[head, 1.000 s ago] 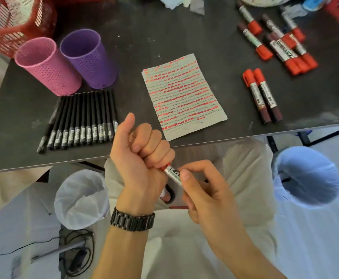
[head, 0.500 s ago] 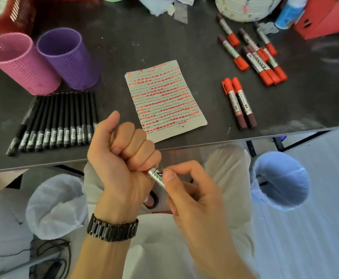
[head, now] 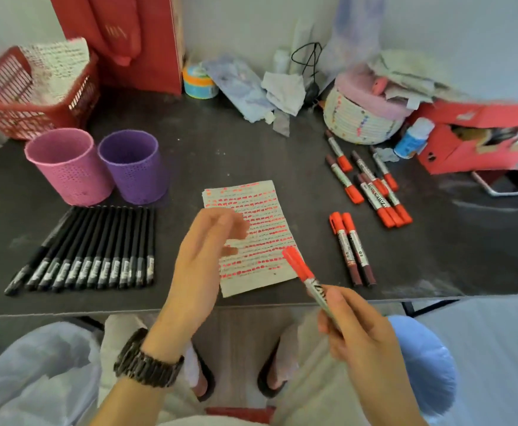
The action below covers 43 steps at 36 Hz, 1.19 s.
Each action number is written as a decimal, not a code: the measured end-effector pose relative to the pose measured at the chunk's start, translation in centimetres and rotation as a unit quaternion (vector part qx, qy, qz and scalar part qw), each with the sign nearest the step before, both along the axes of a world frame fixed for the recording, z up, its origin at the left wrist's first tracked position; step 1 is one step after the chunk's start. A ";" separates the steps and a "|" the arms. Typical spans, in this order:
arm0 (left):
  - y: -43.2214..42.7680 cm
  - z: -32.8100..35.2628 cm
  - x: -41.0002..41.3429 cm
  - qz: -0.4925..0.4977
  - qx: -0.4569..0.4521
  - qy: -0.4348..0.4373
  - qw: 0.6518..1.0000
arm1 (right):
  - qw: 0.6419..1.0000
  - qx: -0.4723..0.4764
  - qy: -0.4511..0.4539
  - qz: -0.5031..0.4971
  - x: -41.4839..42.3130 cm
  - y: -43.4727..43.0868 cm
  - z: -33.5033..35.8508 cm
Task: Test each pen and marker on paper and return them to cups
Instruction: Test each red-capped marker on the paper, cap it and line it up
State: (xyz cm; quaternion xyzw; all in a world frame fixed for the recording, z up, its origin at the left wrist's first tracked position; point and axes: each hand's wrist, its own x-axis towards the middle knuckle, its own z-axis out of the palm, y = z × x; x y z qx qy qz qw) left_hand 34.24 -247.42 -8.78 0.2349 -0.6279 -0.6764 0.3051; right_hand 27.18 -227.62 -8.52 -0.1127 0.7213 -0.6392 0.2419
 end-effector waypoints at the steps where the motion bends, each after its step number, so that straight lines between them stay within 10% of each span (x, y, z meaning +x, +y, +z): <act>1: -0.7 -0.3 -0.2 0.015 -0.068 -0.025 0.997 | 0.999 -0.001 0.024 -0.032 -1.4 0.5 -0.1; 6: -3.0 -3.0 -1.3 0.031 -0.377 -0.208 0.902 | 0.972 0.107 0.171 -0.123 -8.2 2.2 -0.5; 12: -2.8 -5.9 -1.0 0.002 -0.459 -0.297 0.838 | 0.915 0.267 0.262 -0.152 -13.5 2.4 -2.1; 43: -3.1 -6.8 -0.9 -0.018 -0.447 -0.330 0.831 | 0.904 0.369 0.205 -0.073 -15.1 1.3 -4.0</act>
